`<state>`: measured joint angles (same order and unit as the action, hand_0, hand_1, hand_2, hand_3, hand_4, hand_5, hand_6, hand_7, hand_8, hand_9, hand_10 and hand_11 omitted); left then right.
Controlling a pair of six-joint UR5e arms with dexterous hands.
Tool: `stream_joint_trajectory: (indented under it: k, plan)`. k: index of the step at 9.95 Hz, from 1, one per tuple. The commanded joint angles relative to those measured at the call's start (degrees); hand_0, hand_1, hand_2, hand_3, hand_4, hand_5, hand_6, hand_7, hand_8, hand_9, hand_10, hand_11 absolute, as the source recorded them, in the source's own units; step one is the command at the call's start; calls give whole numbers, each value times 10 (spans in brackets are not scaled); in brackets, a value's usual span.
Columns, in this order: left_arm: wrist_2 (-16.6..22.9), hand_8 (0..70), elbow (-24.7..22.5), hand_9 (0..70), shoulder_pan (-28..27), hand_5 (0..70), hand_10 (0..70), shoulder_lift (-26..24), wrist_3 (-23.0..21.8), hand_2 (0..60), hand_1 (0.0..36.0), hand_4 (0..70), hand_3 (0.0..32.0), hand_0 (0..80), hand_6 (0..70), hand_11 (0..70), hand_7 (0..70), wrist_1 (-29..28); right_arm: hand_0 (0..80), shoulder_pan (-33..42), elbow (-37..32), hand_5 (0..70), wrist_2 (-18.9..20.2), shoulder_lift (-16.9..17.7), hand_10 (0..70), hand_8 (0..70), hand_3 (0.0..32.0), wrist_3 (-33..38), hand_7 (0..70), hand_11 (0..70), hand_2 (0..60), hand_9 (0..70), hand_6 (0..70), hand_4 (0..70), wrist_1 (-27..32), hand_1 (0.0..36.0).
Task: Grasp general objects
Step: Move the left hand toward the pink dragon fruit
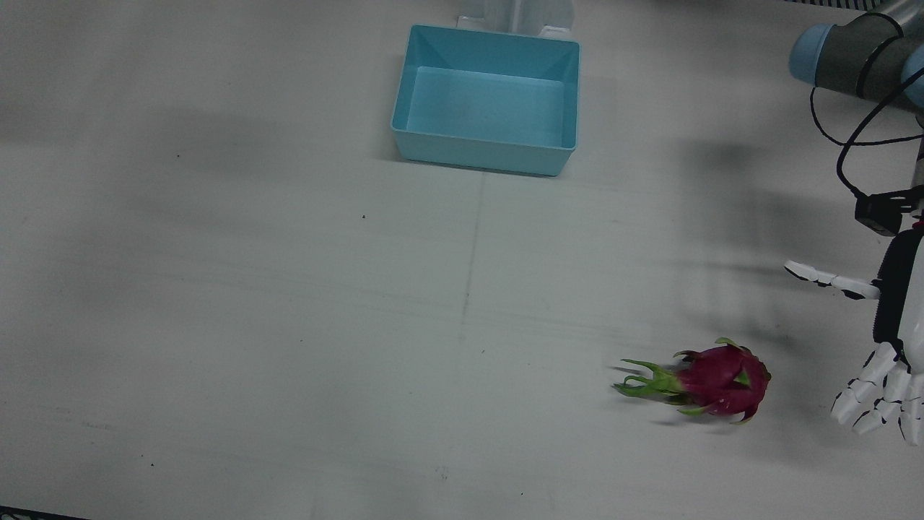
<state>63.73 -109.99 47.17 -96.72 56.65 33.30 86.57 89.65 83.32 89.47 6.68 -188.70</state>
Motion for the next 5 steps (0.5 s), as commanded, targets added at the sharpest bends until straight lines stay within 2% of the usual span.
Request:
stream_joint_trajectory:
  k: [1, 4, 5]
  plan:
    - [-4, 4, 67, 20, -2, 13, 0, -49, -54, 0, 168, 0, 320, 523, 0, 0, 170, 26, 0, 0, 0, 0, 1, 0, 0, 0, 0, 0, 0, 0, 0, 0, 0, 0, 0, 0]
    - [-4, 4, 80, 17, -3, 20, 0, -62, -56, 0, 170, 0, 320, 524, 0, 0, 159, 26, 0, 0, 0, 0, 0, 0, 0, 0, 0, 0, 0, 0, 0, 0, 0, 0, 0, 0]
    - [-19, 4, 80, 17, -3, 23, 0, -61, -56, 0, 175, 0, 320, 528, 0, 0, 158, 23, 0, 0, 0, 0, 0, 0, 0, 0, 0, 0, 0, 0, 0, 0, 0, 0, 0, 0]
